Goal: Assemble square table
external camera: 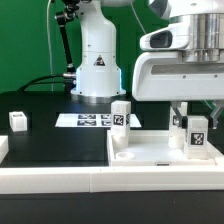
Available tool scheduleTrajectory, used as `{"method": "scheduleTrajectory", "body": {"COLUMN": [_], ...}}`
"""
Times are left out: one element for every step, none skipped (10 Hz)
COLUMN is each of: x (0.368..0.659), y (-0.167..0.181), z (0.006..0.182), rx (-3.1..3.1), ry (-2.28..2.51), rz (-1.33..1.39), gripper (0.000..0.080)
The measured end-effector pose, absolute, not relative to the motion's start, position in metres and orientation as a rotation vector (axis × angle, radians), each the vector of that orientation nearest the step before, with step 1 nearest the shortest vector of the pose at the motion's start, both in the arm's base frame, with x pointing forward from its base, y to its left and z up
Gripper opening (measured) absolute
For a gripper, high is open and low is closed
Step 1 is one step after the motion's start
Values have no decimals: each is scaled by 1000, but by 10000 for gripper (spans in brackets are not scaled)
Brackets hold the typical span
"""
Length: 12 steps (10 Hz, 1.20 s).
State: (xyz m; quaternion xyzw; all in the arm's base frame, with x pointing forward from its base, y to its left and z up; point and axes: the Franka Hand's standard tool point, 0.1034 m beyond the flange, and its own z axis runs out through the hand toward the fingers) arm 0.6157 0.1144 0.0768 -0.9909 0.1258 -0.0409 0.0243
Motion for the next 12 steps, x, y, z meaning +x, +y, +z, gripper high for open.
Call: {"method": "scheduleTrajectory", "body": {"x": [616,616,615,614,614,615,615,615,615,615,615,615], "y": [115,115,115,117,117,117,116,117,117,117,117,117], "z": [77,77,77,76,76,76,76,76,77,77,77,77], "rx": [-3054,-3034,-3017,-2955,-2899,-2832,-2771,-2710,-2667,-2632,-2550,-2506], "ry": [460,562,635,841,1002,1149,1270,1392,1459,1520,1648,1712], "rz": [-124,-121,-119,-108,-101,-95,-96,-89,-82,-78,-67,-63], "gripper": [288,288,290,290,290,290,290,290,290,290,290,290]}}
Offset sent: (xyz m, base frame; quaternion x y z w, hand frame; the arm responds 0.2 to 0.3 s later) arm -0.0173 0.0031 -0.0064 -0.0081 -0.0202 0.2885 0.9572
